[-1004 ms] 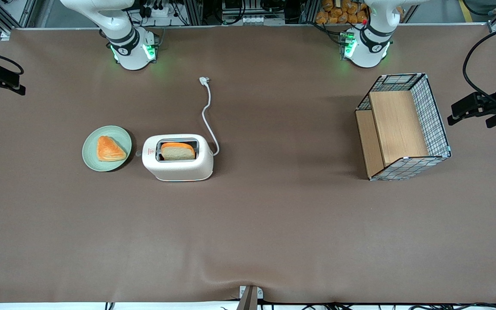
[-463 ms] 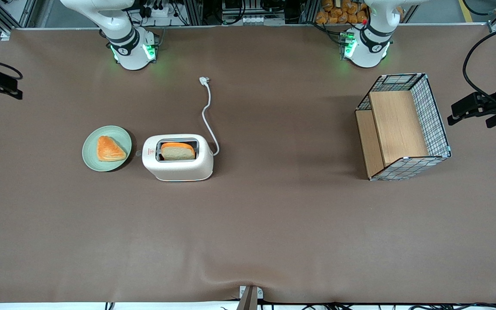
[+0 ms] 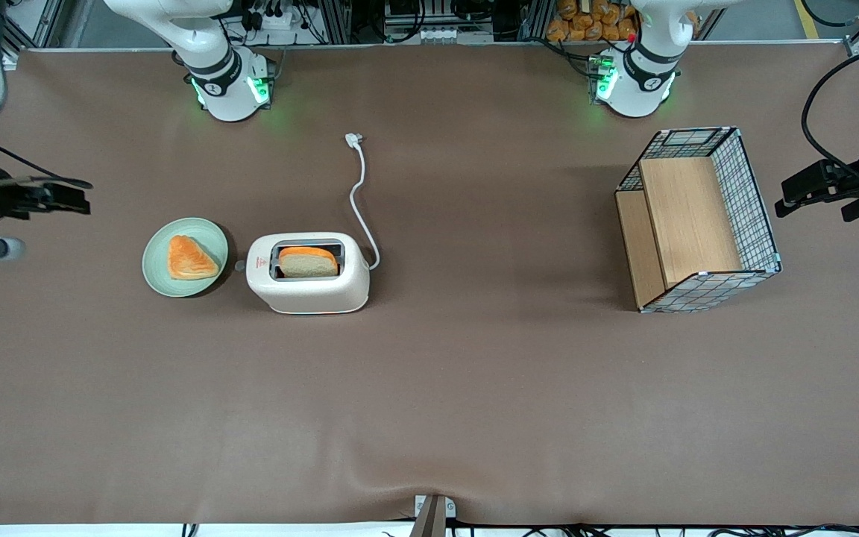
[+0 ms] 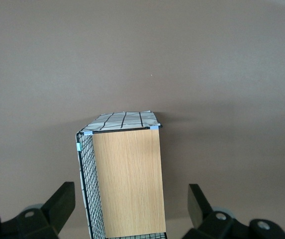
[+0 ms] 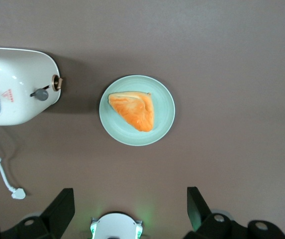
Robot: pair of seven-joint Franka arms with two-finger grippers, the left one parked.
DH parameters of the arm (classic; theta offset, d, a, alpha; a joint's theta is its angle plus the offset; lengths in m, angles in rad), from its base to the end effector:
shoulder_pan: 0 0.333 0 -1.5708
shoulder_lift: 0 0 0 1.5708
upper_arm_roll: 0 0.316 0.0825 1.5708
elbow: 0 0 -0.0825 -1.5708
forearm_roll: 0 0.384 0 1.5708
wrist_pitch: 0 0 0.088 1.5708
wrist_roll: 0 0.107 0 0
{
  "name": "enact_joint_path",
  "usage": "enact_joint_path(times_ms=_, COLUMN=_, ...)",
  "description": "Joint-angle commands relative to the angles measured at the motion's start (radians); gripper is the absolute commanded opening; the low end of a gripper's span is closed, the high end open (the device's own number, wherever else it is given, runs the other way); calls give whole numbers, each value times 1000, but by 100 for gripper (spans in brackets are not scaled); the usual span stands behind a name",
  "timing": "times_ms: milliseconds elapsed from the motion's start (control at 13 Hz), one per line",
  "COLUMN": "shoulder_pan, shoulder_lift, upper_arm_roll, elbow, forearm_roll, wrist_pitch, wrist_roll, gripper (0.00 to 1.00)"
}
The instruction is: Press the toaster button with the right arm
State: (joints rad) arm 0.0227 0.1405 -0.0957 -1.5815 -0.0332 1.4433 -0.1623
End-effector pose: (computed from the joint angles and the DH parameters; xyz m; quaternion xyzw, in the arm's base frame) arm 0.5715 -0.0425 0.5314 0.9891 0.0439 -0.1403 0.0069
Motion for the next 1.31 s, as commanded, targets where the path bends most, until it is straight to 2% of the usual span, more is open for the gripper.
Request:
enact_joint_path(times_ms=0, shoulder_pan=-10, shoulder_lift=-33, upper_arm_roll=5, elbow=-122, forearm_roll=18, wrist_pitch=104, wrist_roll=-13, gripper=100)
enact_joint_path(times_ms=154, shoulder_pan=-9, shoulder_lift=-35, upper_arm_roll=5, elbow=-190, forearm_roll=19, wrist_pitch=178, wrist_roll=-13, gripper=100)
enact_joint_path(times_ms=386, shoulder_pan=-6, shoulder_lift=-33, upper_arm_roll=5, elbow=-195, forearm_roll=18, wrist_pitch=221, wrist_roll=-13, gripper=100)
enact_joint_path(times_ms=540, shoulder_pan=-4, shoulder_lift=-35, upper_arm_roll=5, elbow=-74, forearm_roll=16, wrist_pitch=183, wrist_roll=-11, gripper=100)
enact_joint_path(times_ms=926, shoulder_pan=-3, shoulder_lift=-98, upper_arm_roll=5, elbow=69, forearm_roll=18, wrist_pitch=24, wrist_roll=6, gripper=100)
enact_joint_path(times_ms=1235, shoulder_pan=-10, shoulder_lift=-142, upper_arm_roll=-2, elbow=101, forearm_roll=19, wrist_pitch=-55, wrist_roll=52, gripper=100)
